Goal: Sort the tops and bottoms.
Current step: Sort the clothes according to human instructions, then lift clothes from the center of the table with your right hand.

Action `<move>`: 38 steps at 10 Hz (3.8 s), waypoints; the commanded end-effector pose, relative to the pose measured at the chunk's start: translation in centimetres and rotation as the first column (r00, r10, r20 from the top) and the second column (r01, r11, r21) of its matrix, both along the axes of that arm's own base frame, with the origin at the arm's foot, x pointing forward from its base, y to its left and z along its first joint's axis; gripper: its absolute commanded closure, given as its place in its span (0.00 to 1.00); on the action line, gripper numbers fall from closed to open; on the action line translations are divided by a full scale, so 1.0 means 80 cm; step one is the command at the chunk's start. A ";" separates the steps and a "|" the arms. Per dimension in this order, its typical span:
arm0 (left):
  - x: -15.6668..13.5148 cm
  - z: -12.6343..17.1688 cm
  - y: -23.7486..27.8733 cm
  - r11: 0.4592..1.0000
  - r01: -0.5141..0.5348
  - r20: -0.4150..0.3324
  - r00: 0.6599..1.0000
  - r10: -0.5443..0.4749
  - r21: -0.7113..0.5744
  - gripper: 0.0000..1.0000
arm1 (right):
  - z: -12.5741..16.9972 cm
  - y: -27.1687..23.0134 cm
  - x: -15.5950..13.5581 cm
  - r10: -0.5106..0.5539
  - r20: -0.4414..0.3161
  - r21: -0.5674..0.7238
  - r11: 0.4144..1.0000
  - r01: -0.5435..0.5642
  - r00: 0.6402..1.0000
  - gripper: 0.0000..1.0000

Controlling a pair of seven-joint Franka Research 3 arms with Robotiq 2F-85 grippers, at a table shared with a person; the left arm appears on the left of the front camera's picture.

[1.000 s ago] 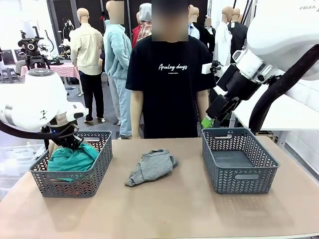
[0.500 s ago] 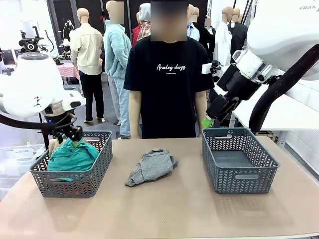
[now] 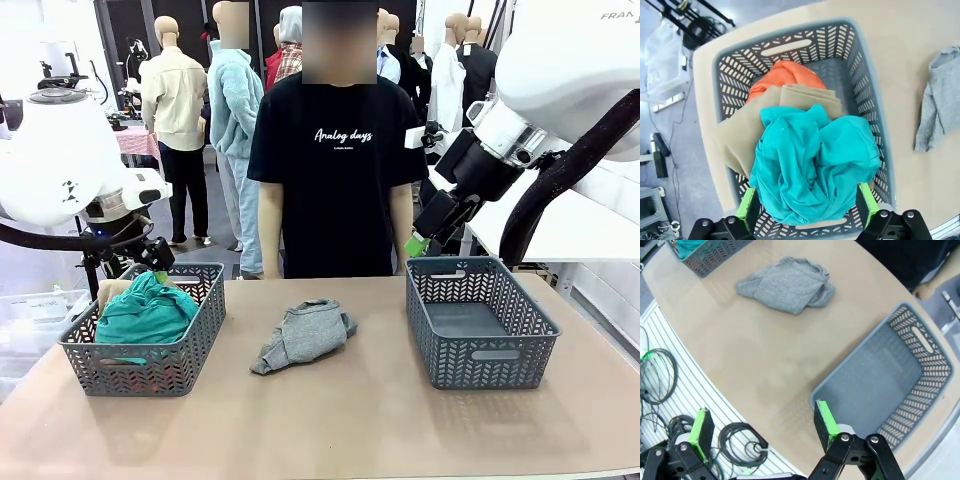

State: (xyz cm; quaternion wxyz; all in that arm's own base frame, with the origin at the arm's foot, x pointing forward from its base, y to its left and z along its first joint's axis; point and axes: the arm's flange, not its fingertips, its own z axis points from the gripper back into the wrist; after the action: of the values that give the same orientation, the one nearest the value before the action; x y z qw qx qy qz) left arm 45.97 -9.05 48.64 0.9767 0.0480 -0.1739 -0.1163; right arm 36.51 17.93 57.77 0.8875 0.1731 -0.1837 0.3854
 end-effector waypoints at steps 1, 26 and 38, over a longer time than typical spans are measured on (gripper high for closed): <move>0.002 -0.003 0.002 1.000 -0.002 -0.003 1.000 0.002 0.011 0.00 | 0.000 0.000 0.001 0.001 0.003 -0.008 1.000 -0.001 1.000 0.00; -0.171 0.175 -0.072 0.840 0.530 0.346 0.814 -0.467 -0.113 0.00 | 0.000 0.000 0.001 0.001 0.003 -0.008 1.000 -0.001 1.000 0.00; -0.178 0.179 -0.085 0.853 0.512 0.354 0.820 -0.450 -0.100 0.00 | -0.096 0.189 0.266 0.200 0.049 -0.017 0.980 -0.199 0.979 0.00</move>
State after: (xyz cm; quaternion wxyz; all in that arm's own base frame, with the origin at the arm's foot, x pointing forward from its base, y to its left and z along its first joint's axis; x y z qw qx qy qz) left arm 31.75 -16.01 62.95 0.8735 -0.0688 -0.3440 -0.3376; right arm 55.98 31.92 50.29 0.8246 0.2062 -0.1890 0.4917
